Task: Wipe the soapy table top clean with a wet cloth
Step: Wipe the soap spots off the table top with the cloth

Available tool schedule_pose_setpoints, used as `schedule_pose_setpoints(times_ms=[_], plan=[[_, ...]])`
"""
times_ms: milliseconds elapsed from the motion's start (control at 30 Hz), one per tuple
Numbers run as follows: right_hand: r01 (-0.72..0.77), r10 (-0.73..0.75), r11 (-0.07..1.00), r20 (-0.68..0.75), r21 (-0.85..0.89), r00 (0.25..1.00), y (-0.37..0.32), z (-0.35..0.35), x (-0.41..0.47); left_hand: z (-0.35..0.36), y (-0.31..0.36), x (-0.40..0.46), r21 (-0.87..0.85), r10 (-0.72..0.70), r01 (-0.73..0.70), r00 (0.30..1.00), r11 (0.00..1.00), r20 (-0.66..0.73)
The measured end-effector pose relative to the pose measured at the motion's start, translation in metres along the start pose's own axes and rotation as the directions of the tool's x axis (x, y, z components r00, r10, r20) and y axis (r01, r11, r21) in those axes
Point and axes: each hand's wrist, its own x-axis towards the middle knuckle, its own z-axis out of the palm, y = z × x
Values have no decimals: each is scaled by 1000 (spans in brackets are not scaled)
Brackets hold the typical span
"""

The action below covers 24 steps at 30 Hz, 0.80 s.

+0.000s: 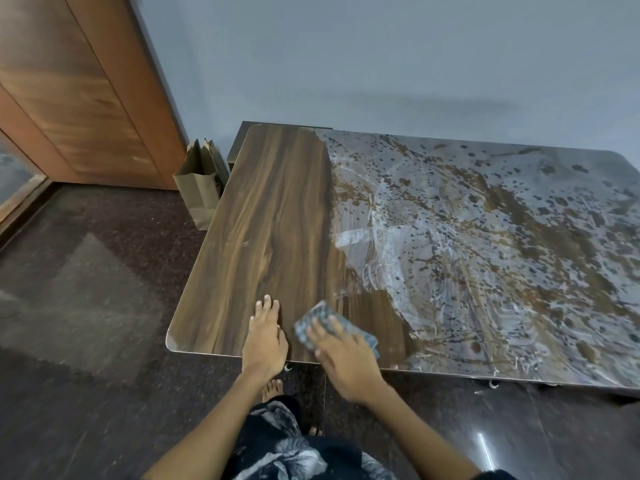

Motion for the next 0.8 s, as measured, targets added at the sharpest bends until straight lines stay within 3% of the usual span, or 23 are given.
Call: schedule_pose_setpoints(times_ms=[100, 233, 433, 533, 667, 800], plan=[[87, -85, 993, 19, -80, 996, 9, 3, -26, -1, 4, 6, -21, 41, -40, 999, 999, 23], [-216, 216, 976, -4, 6, 976, 45, -13, -45, 2, 12, 19, -17, 111, -110, 993, 994, 41], [-425, 426, 905, -60, 24, 903, 83, -50, 34, 11, 23, 50, 18, 176, -177, 982, 984, 71], [-372, 371, 928, -53, 5, 927, 57, -45, 79, 12, 25, 70, 29, 191, -194, 978, 981, 81], [-93, 96, 995, 47, -47, 994, 20, -27, 60, 3, 26, 105, 38, 132, -135, 988, 990, 78], [-164, 170, 984, 85, -74, 982, 49, -37, 34, 0, 30, 133, 55, 76, -81, 993, 995, 87]])
